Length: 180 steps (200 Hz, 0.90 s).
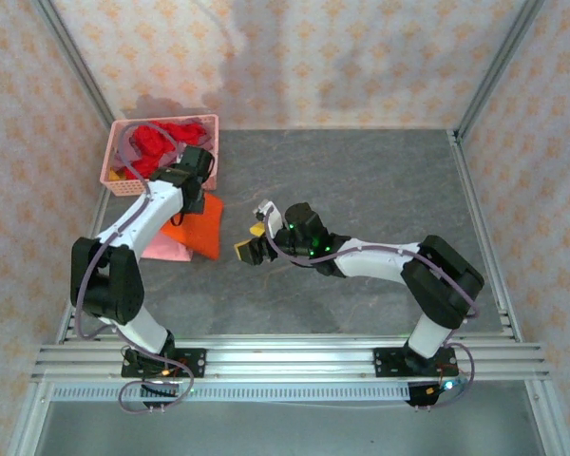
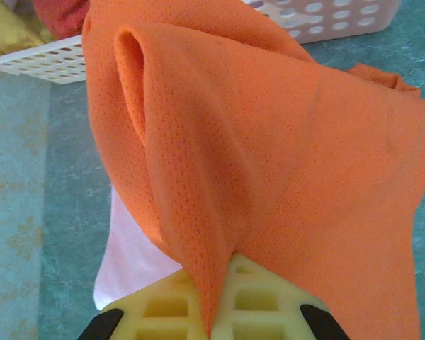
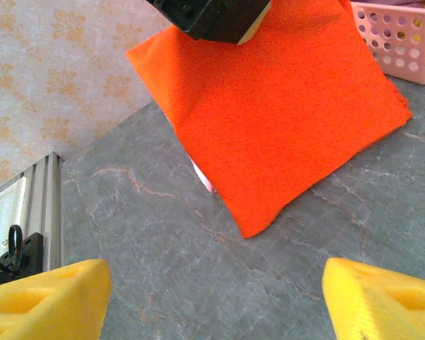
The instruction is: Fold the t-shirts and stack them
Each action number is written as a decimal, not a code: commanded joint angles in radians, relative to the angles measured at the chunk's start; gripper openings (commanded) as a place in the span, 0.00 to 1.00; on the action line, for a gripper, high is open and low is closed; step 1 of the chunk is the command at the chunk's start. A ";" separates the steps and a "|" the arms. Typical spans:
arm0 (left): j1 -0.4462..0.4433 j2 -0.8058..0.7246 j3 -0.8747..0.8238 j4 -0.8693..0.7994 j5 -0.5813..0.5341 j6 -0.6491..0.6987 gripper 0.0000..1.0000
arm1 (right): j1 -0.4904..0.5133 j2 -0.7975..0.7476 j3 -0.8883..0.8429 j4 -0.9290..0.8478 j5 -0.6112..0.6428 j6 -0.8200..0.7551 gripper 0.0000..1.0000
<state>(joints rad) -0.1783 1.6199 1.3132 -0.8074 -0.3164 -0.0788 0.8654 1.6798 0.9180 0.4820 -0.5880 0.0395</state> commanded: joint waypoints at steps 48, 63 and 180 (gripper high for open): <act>0.005 -0.081 0.072 -0.086 0.009 0.045 0.00 | 0.007 0.012 -0.008 0.079 -0.036 -0.028 0.78; 0.005 -0.104 0.075 -0.087 0.004 0.048 0.00 | 0.007 0.017 -0.007 0.085 -0.035 -0.020 0.78; 0.032 -0.036 0.135 -0.137 -0.160 0.077 0.00 | 0.006 0.034 -0.010 0.113 -0.033 0.004 0.78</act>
<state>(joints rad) -0.1627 1.5578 1.4090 -0.9073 -0.3782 -0.0166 0.8654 1.6955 0.9180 0.5430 -0.6064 0.0330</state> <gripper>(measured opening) 0.047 0.776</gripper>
